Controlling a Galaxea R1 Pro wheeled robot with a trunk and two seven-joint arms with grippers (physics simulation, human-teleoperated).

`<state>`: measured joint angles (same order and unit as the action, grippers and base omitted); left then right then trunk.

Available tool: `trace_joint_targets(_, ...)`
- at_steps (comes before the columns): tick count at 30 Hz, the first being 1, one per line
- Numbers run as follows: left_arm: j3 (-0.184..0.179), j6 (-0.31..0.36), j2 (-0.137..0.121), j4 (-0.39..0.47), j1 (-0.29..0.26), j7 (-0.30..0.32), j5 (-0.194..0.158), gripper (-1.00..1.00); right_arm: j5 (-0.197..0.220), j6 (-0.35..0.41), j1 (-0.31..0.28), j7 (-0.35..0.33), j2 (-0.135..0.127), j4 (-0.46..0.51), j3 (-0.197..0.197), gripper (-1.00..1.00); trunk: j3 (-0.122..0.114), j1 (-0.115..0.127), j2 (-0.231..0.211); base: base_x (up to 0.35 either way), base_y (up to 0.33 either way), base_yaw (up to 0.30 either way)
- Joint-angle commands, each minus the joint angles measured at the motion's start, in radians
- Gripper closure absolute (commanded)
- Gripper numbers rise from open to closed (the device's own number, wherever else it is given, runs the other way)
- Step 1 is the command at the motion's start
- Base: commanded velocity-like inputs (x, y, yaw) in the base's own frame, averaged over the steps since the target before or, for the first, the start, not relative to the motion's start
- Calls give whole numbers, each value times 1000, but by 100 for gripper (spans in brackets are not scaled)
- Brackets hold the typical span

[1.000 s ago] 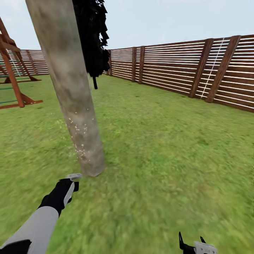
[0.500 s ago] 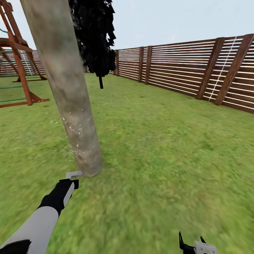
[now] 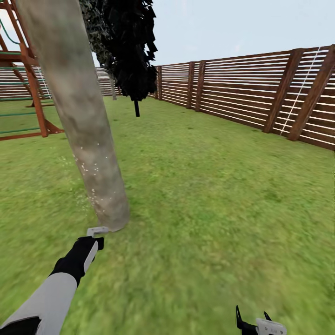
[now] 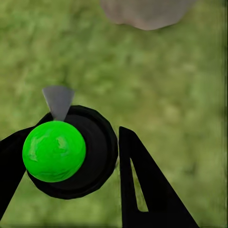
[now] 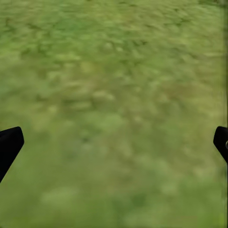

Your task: In the garden, pick up the pesticide atomizer on the floor and spray pesticide onto both trees until each tree trunk is fully covered.

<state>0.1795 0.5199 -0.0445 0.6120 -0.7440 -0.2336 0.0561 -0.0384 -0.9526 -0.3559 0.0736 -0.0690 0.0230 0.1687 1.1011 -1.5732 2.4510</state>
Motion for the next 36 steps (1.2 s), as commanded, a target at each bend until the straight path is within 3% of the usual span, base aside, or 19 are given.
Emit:
trace_joint_targets(1, 0, 0, 0, 0, 0, 0, 1, 100, 0, 0, 0, 0, 0, 0, 0, -100, 0, 0, 0, 0, -273, 0)
trace_joint_targets(12, 0, -1, -1, 0, 0, 1, 3, 100, 0, -2, 0, 0, 0, 0, 0, -100, 0, 0, 0, 111, -248, 4)
trace_joint_targets(29, -1, -4, 1, -8, 1, -3, 1, 100, -1, -2, 0, 0, 0, 0, 0, -100, 0, 0, 0, 175, -228, 262)
trace_joint_targets(36, -2, -5, 1, -9, 1, -3, 1, 100, 0, -2, 0, 0, 0, 0, 0, -100, 0, 0, 0, 161, -235, 34)
